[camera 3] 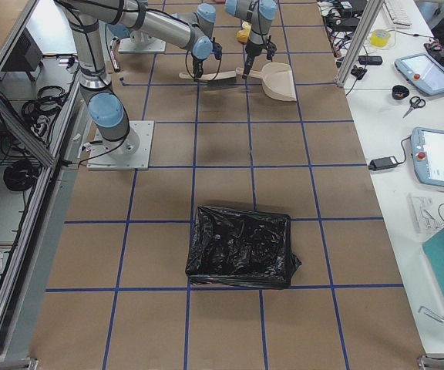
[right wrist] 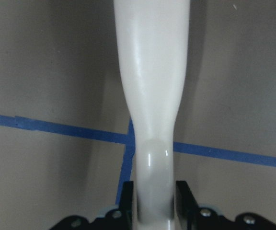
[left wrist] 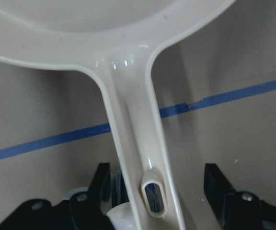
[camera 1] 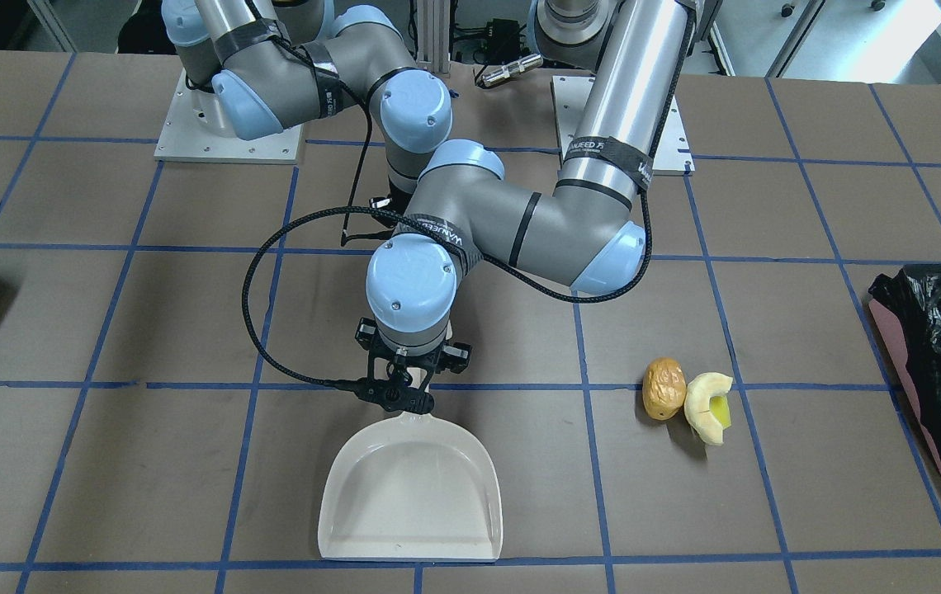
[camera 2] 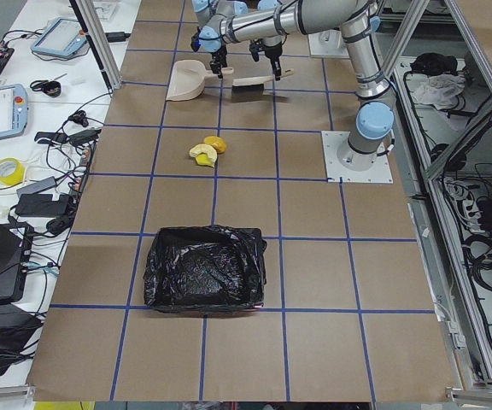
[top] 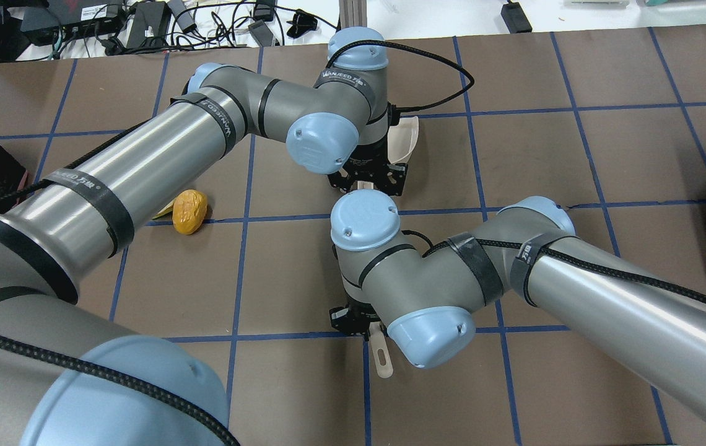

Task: Sweep and dump trash in nearest bin
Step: 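Lift the dustpan with left gripper while right lifts the white brush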

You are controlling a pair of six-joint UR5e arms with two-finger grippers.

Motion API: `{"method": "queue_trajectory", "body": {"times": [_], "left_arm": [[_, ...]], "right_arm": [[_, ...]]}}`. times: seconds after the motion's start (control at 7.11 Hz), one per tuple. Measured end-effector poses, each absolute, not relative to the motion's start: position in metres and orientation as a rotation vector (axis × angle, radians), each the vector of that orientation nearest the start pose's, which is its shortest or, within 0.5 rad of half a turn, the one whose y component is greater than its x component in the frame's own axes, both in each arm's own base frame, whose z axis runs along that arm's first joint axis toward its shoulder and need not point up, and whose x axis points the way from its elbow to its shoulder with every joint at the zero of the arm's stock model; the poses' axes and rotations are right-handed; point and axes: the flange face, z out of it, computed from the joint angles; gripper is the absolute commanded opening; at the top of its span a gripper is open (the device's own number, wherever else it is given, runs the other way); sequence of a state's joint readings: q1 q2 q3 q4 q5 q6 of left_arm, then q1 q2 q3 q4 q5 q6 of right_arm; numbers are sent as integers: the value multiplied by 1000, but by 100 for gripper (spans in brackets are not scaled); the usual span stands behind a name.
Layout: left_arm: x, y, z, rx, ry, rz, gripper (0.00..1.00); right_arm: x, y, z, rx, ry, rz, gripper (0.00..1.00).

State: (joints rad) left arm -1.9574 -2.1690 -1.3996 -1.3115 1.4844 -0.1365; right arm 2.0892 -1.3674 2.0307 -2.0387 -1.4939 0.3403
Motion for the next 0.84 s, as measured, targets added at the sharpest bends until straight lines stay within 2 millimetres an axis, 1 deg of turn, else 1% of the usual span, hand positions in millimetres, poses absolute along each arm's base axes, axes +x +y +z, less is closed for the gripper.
{"method": "queue_trajectory", "body": {"times": [0.14,0.28,0.56,0.84], "left_arm": [[-387,-574,237,384,3146,294,13],[-387,-574,236,380,3148,296,0],[-389,-574,235,360,3160,308,0],[-390,-575,241,350,3175,299,0]], "right_arm": [[357,-342,221,-265,3125,328,0],[358,-343,222,-264,3125,325,0],[359,-345,227,-266,3127,311,0],[359,-350,235,-266,3134,311,0]]}}
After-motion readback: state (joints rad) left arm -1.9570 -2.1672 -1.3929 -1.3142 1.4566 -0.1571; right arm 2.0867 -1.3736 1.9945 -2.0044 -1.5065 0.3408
